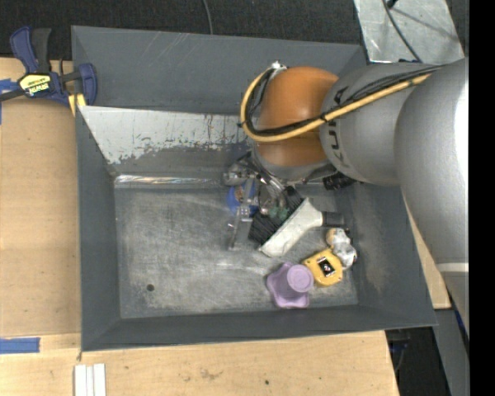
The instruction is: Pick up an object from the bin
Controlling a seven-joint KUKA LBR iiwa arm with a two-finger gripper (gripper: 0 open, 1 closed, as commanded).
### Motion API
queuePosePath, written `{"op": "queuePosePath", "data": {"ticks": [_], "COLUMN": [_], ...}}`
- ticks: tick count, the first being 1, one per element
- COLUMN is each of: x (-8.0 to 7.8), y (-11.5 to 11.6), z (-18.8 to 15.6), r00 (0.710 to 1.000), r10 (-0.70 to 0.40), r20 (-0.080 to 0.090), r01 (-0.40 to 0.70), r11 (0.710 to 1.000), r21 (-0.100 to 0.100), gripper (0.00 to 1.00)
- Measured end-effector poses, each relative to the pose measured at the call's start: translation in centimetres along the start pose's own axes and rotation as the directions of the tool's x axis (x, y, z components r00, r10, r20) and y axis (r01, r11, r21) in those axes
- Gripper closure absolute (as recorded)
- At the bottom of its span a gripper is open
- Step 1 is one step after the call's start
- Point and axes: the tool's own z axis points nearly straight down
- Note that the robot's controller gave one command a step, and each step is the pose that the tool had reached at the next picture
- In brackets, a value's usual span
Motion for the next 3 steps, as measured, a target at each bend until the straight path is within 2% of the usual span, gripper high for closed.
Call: {"op": "queuePosePath", "data": {"ticks": [1,2,3], "x": [-0.6,-0.9,-1.1], "y": [-1.7,-3.7,-7.7], "z": [-1.2,-1.0,-1.2], "r00": [0.975,0.994,0.997], "r10": [0.22,0.107,0.073], "r20": [0.002,0.007,-0.006], "r01": [-0.22,-0.107,-0.073], "r11": [0.975,0.994,0.997], "r21": [-0.003,-0.002,-0.011], "gripper": [0.0,0.0,1.0]}}
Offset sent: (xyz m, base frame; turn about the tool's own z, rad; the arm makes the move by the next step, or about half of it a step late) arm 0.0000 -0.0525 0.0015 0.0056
